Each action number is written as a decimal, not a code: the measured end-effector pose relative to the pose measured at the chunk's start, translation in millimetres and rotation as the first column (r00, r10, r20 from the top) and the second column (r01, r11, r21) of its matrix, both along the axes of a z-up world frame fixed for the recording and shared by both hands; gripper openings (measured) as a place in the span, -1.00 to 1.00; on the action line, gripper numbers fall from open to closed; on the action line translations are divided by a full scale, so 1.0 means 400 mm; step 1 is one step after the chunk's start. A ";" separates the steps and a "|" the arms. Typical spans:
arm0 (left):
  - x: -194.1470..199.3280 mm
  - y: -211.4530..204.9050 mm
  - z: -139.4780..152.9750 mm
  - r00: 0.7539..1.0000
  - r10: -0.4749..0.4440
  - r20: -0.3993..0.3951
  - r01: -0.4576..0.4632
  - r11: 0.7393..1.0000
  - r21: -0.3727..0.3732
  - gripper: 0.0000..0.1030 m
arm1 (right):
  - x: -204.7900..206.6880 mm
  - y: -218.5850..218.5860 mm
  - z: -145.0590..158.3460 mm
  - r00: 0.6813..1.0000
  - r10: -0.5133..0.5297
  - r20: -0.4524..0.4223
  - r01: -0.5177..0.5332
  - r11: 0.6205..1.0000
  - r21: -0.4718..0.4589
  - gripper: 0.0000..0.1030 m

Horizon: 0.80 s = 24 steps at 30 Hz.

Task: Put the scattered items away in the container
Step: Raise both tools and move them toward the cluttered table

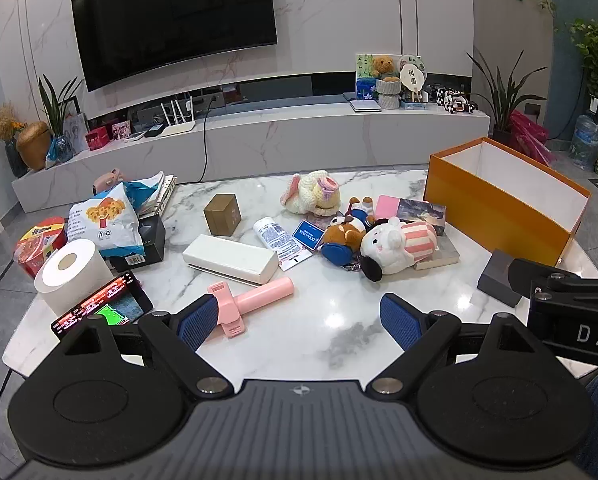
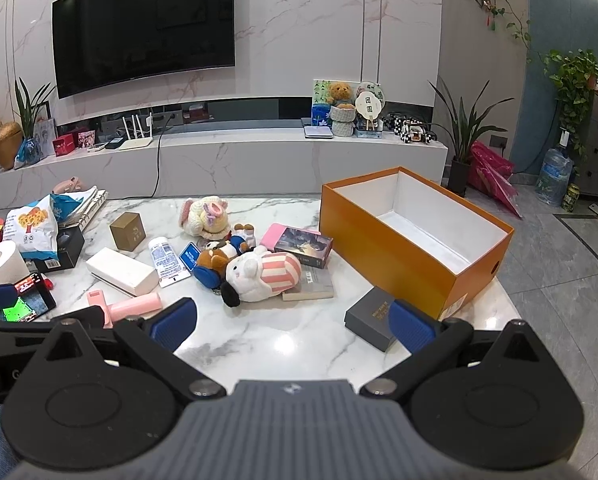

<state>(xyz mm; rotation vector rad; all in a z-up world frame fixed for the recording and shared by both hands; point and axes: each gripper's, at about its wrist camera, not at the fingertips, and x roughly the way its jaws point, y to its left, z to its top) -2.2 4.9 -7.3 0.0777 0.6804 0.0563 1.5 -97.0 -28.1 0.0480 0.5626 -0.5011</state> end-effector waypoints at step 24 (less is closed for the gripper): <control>0.044 0.025 -0.017 0.998 -0.045 -0.037 0.043 0.998 -0.055 1.00 | 0.035 -0.023 -0.008 0.996 -0.084 0.013 0.084 0.996 -0.014 0.99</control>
